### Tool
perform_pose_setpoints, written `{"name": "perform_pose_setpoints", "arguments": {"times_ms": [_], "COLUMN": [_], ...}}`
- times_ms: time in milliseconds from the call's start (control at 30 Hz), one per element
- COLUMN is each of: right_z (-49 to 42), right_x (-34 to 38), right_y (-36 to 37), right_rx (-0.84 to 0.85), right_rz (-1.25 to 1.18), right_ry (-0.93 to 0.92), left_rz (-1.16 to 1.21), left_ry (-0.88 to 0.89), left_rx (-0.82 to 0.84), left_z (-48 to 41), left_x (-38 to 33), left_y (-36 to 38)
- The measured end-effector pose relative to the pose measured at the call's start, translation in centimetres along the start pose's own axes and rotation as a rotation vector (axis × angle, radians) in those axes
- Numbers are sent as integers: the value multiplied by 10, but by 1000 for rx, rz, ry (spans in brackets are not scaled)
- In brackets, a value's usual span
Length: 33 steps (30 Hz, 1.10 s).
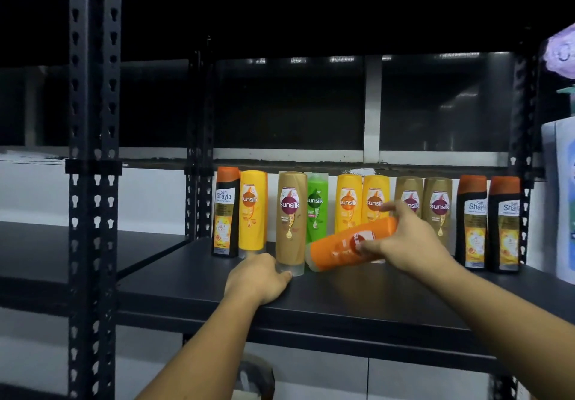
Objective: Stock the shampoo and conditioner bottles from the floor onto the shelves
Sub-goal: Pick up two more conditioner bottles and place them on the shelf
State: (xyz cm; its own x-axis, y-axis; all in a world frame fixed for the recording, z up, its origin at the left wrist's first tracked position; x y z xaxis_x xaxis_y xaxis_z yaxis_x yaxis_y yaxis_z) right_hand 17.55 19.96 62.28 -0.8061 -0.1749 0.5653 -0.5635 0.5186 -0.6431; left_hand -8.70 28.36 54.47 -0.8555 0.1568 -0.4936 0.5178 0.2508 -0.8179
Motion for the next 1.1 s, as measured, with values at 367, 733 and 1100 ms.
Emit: {"name": "perform_pose_setpoints", "arguments": {"times_ms": [367, 733, 1100], "right_z": [-39, -30, -43], "right_x": [57, 52, 10], "right_y": [22, 78, 127], "right_rx": [-50, 212, 248], "right_rz": [-430, -229, 18], "right_ry": [-54, -30, 37], "left_rz": [60, 385, 569], "left_ry": [40, 94, 130], "left_rx": [-28, -33, 22], "left_z": [4, 5, -39], "left_x": [-1, -1, -10], "left_y": [-4, -10, -1]}}
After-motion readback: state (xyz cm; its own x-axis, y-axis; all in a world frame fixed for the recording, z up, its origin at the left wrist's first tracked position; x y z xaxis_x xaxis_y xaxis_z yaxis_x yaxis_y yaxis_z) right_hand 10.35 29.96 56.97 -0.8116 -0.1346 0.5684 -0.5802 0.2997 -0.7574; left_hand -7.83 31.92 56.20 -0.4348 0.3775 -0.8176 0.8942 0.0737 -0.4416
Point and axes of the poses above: each hand's wrist, its own z-axis away from the middle knuckle, its own y-axis out of the palm, x = y × z, the point moved 5 cm from there along -z, towards the middle knuckle, and after that the axes turned 9 degrees about z, right-handed, at the moved point
